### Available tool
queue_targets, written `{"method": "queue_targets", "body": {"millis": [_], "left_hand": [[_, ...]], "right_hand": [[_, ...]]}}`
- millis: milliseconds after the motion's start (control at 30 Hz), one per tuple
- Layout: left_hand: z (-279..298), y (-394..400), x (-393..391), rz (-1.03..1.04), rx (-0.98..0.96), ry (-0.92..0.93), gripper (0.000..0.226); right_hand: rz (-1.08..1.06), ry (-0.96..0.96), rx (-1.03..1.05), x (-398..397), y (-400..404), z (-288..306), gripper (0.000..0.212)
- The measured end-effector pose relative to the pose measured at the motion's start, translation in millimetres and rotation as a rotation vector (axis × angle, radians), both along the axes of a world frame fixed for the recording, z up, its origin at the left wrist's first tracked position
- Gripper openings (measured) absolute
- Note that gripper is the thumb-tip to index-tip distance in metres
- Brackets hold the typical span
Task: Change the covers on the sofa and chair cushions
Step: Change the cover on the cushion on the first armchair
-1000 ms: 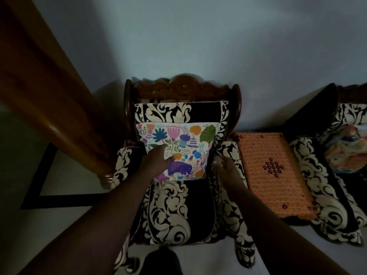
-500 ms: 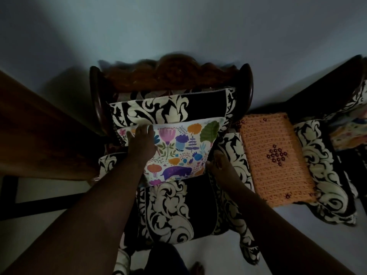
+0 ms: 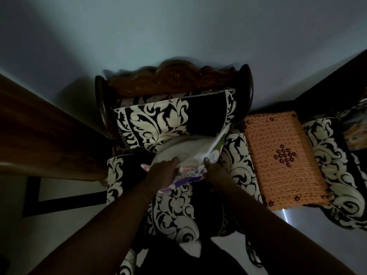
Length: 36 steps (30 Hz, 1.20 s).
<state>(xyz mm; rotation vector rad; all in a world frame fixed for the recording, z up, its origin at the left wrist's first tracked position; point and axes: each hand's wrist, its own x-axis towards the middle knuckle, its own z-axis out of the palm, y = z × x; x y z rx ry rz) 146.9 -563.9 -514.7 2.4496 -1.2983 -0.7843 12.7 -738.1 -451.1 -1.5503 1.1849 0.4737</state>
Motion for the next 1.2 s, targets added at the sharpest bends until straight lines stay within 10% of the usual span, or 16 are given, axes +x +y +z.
{"method": "queue_targets", "body": {"millis": [300,400,633,900,1200], "left_hand": [[41.6,-15.9,-87.1,0.073,-0.034,0.326,0.006],[48.1,-17.4,-95.9,0.161,-0.079,0.330,0.026],[82.9,-21.7,-91.1,0.810,-0.123,0.586,0.012],[117.2,-26.5,-102.9,0.550,0.524,0.528,0.038],[154.9,-54.3,-109.9,0.595,0.157,0.549,0.030]], "right_hand": [[-0.089,-0.069,0.072,-26.4,-6.4,-8.8,0.024],[-0.048,-0.175,-0.026,-36.4,-20.6,-48.0,0.054],[-0.107,-0.385,0.123,-36.1,-30.2,23.0,0.037],[-0.411,-0.577,0.262,-29.0,-37.1,92.5,0.031],[-0.502,-0.659,0.139,-25.5,-41.3,136.6,0.027]]}}
